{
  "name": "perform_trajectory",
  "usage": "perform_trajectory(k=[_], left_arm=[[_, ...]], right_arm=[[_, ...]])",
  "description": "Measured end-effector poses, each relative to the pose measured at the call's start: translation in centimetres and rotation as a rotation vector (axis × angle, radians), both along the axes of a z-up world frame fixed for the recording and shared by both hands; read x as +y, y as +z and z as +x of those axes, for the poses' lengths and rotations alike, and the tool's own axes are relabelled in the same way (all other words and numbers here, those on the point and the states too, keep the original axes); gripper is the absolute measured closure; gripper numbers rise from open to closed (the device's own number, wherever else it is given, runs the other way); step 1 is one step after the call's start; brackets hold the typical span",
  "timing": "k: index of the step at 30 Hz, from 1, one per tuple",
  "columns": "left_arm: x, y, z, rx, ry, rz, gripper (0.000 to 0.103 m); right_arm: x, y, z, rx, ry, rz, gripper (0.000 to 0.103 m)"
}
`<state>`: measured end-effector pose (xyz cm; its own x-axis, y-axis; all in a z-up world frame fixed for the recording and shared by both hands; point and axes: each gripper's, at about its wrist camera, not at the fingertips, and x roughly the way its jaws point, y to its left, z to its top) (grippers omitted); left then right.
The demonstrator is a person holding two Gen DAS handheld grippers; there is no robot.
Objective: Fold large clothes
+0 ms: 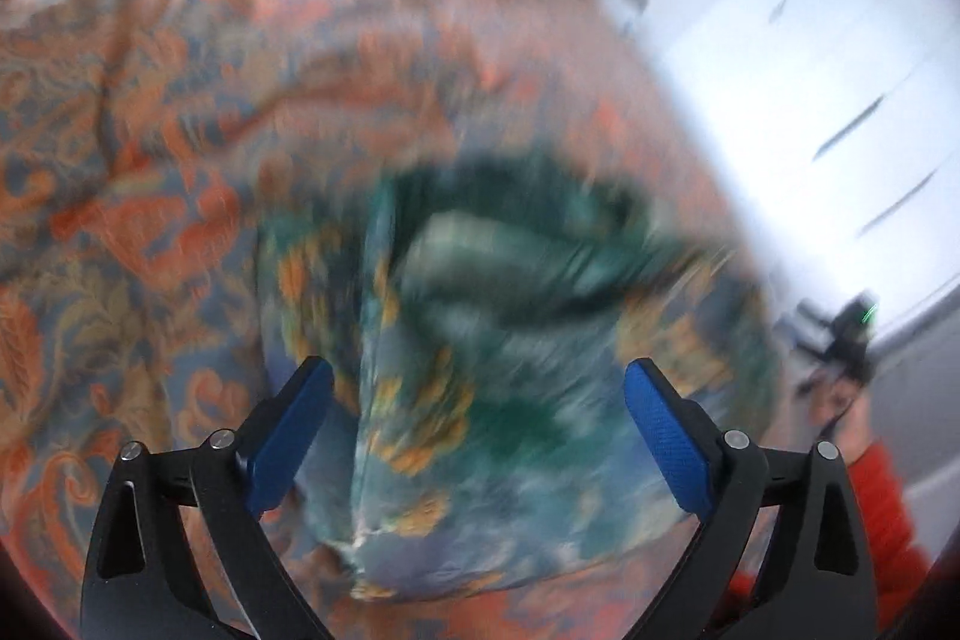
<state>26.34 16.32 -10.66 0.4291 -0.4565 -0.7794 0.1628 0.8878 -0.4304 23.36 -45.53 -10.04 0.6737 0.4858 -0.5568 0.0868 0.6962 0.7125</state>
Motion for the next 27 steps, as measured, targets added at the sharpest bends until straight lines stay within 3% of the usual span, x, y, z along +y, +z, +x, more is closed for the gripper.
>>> perform_trajectory(k=[1, 4, 5, 6, 7, 8, 9, 10, 11, 14, 17, 21, 24, 27], left_arm=[[-0.7, -0.9, 0.4, 0.016, 0.004, 0.042, 0.006], [-2.6, -3.5, 2.5, 0.026, 0.064, 0.139, 0.011], [-2.9, -3.8, 2.9, 0.026, 0.085, 0.132, 0.019], [-3.1, -4.0, 3.3, 0.024, 0.101, 0.102, 0.041], [-3.2, -4.0, 3.4, 0.028, 0.116, 0.093, 0.056], [-3.3, -3.9, 3.4, 0.027, 0.134, 0.115, 0.078], [-3.3, -3.6, 3.3, 0.012, 0.137, 0.136, 0.087], [-3.0, -3.2, 3.0, 0.005, 0.131, 0.143, 0.090], [-2.8, -2.6, 2.7, 0.000, 0.131, 0.141, 0.094], [-1.5, 0.0, 2.4, -0.047, 0.177, 0.120, 0.095], [-1.5, 3.3, 3.0, -0.152, 0.207, 0.099, 0.096], [-3.2, 5.9, 4.2, -0.297, 0.242, 0.151, 0.096], [-4.1, 4.6, 6.0, -0.321, 0.284, 0.201, 0.096], [-4.3, -0.3, 8.1, -0.234, 0.302, 0.275, 0.096]], right_arm=[[1.6, 0.1, 0.3, 0.022, 0.055, -0.100, 0.031], [4.6, -1.5, 1.1, 0.073, 0.162, -0.269, 0.031], [5.6, -2.1, 1.5, 0.092, 0.164, -0.319, 0.031], [6.4, -2.8, 2.0, 0.111, 0.140, -0.364, 0.031], [6.9, -3.3, 2.4, 0.125, 0.109, -0.381, 0.034], [7.0, -3.6, 2.5, 0.127, 0.081, -0.378, 0.061], [7.0, -3.7, 2.3, 0.130, 0.073, -0.377, 0.077], [7.3, -3.5, 2.2, 0.140, 0.069, -0.400, 0.087], [7.5, -3.1, 1.8, 0.134, 0.066, -0.443, 0.090], [8.2, -0.7, 0.6, 0.076, 0.070, -0.572, 0.091], [7.9, 2.4, 0.9, -0.002, 0.011, -0.610, 0.092], [8.5, 7.0, 1.7, -0.150, -0.069, -0.636, 0.092], [9.1, 8.1, 2.8, -0.223, -0.107, -0.679, 0.092], [9.5, 5.1, 4.9, -0.174, -0.110, -0.769, 0.092]])
